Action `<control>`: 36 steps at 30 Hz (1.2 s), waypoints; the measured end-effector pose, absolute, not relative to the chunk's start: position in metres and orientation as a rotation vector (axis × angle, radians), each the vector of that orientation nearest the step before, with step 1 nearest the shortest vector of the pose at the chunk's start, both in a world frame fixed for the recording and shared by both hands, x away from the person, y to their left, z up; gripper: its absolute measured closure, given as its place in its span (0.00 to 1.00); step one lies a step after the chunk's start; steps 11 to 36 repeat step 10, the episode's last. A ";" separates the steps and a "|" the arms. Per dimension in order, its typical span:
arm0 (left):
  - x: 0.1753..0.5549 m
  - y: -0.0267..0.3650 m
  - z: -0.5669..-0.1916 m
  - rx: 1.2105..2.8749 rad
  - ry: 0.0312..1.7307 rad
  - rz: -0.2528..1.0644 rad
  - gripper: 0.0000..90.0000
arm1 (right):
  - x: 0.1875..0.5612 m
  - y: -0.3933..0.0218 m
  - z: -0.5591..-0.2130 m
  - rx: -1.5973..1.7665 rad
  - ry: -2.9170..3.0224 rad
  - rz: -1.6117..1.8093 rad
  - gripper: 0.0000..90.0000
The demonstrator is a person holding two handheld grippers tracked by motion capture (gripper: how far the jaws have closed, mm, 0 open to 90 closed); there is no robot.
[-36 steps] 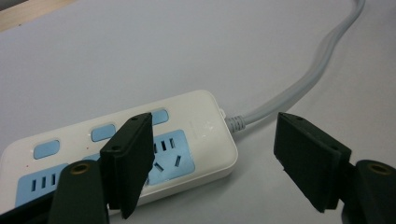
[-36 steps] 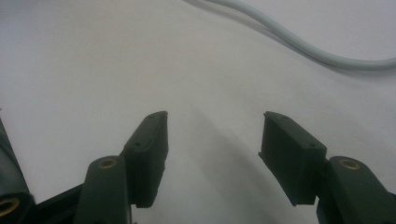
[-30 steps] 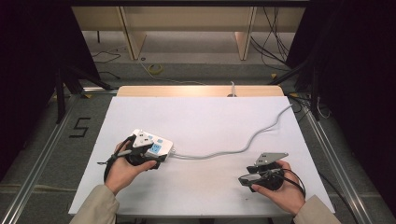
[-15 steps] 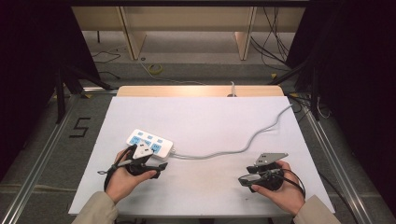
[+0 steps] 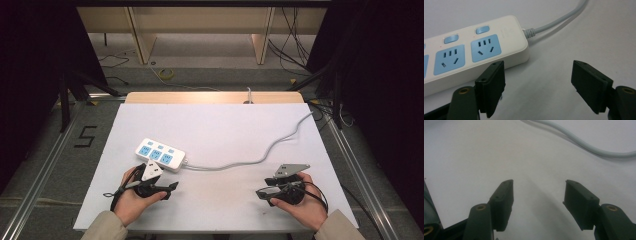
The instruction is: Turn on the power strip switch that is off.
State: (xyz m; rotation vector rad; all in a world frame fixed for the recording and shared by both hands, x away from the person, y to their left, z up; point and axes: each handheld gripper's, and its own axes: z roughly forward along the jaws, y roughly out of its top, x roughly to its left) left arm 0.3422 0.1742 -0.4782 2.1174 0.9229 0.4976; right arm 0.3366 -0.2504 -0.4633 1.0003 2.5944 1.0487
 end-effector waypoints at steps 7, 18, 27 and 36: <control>0.342 0.175 -0.479 2.131 0.921 0.495 0.30 | 0.337 -0.251 -0.464 1.004 2.593 1.049 0.46; 0.342 0.175 -0.481 2.146 0.912 0.494 0.30 | 0.337 -0.251 -0.464 1.005 2.593 1.050 0.46; 0.342 0.175 -0.481 2.146 0.912 0.494 0.30 | 0.337 -0.251 -0.464 1.005 2.593 1.050 0.46; 0.342 0.175 -0.481 2.146 0.912 0.494 0.30 | 0.337 -0.251 -0.464 1.005 2.593 1.050 0.46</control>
